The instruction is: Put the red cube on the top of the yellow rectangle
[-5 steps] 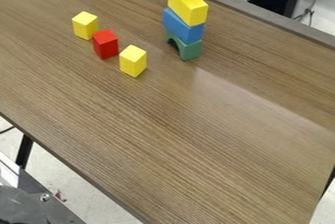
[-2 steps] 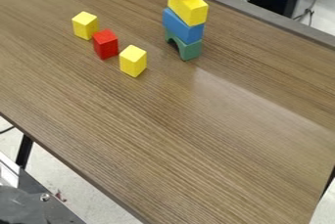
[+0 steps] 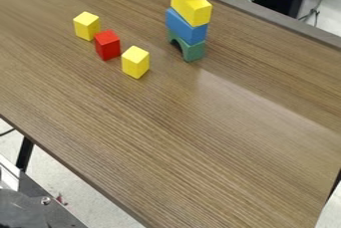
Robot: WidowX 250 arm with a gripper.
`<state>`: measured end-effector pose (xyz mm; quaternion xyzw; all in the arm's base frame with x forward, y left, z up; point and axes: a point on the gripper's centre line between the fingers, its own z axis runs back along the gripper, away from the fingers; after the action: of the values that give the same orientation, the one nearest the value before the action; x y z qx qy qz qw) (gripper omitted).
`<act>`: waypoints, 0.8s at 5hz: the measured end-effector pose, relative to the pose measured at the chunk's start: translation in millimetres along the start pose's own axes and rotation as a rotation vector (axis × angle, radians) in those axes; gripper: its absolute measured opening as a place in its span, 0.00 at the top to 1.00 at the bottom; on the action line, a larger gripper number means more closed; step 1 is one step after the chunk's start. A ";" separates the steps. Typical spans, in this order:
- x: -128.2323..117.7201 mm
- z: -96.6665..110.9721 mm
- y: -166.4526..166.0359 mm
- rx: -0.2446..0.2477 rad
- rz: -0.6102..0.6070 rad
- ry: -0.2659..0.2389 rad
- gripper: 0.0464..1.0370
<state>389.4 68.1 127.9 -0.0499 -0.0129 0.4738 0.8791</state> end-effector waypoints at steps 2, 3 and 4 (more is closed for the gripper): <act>1.3 0.0 0.7 0.004 0.003 -0.008 0.44; 2.2 0.0 1.6 0.010 0.003 -0.014 0.44; 2.5 -1.8 1.8 0.009 0.004 -0.017 0.44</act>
<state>389.5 71.1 125.9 -0.0421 -0.0181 0.4762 0.8781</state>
